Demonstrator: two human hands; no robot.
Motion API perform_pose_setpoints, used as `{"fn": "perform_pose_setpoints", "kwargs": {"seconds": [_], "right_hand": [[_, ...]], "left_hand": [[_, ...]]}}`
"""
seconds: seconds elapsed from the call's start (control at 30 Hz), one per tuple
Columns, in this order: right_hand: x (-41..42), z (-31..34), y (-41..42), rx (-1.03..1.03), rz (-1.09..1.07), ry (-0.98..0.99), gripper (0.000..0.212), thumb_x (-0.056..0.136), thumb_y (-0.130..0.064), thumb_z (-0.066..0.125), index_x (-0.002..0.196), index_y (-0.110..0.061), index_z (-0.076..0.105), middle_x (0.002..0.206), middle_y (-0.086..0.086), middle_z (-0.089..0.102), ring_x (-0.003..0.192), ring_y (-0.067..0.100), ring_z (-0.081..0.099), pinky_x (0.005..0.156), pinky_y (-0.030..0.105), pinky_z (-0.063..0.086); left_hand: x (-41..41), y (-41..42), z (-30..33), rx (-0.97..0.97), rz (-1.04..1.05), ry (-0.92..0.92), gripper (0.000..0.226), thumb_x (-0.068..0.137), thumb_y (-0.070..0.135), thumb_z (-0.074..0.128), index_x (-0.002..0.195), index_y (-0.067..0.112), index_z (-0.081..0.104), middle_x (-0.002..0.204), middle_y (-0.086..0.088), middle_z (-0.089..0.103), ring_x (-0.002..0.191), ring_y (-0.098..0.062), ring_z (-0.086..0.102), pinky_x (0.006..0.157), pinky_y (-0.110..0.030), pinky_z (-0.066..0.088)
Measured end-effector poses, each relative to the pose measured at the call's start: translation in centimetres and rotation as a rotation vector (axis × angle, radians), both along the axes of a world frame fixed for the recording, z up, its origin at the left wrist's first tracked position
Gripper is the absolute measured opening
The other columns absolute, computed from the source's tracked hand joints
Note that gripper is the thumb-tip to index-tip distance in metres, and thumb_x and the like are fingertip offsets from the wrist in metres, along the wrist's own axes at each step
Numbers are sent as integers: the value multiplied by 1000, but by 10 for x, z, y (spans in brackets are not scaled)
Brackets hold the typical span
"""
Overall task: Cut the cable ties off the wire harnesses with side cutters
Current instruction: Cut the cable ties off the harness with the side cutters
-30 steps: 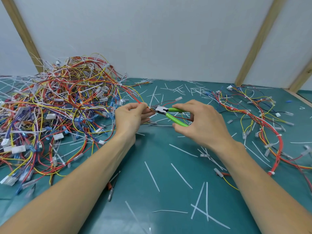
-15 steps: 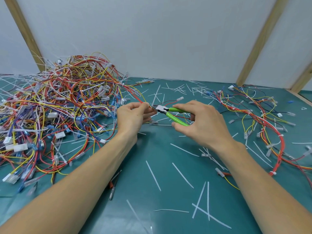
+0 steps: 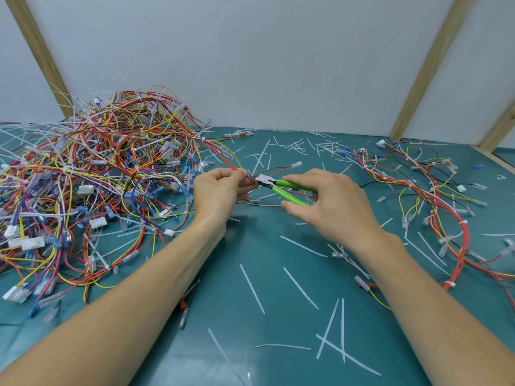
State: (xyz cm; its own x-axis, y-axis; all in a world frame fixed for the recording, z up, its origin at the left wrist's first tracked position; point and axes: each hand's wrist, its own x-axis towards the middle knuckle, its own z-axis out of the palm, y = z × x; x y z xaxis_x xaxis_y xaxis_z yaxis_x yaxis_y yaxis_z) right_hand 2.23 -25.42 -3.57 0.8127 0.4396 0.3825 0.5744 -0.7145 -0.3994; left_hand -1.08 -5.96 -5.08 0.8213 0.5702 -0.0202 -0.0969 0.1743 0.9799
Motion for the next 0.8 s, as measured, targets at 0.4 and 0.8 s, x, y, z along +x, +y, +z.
{"fn": "perform_pose_setpoints", "kwargs": {"seconds": [0.4, 0.8], "right_hand": [[-1, 3, -1, 47, 30, 53, 34, 81, -47, 75, 114, -53, 70, 103, -21, 72, 86, 13, 55, 74, 33, 47], [4, 1, -1, 229, -42, 56, 25, 86, -50, 69, 109, -42, 70, 80, -20, 68, 76, 13, 62, 78, 35, 52]], "left_hand": [[1, -1, -2, 24, -1, -4, 9, 92, 5, 64, 83, 3, 66, 76, -10, 77, 74, -22, 77, 69, -30, 60], [2, 5, 0, -30, 2, -43, 14, 93, 6, 64, 80, 7, 64, 70, -3, 75, 73, -20, 77, 63, -24, 61]]}}
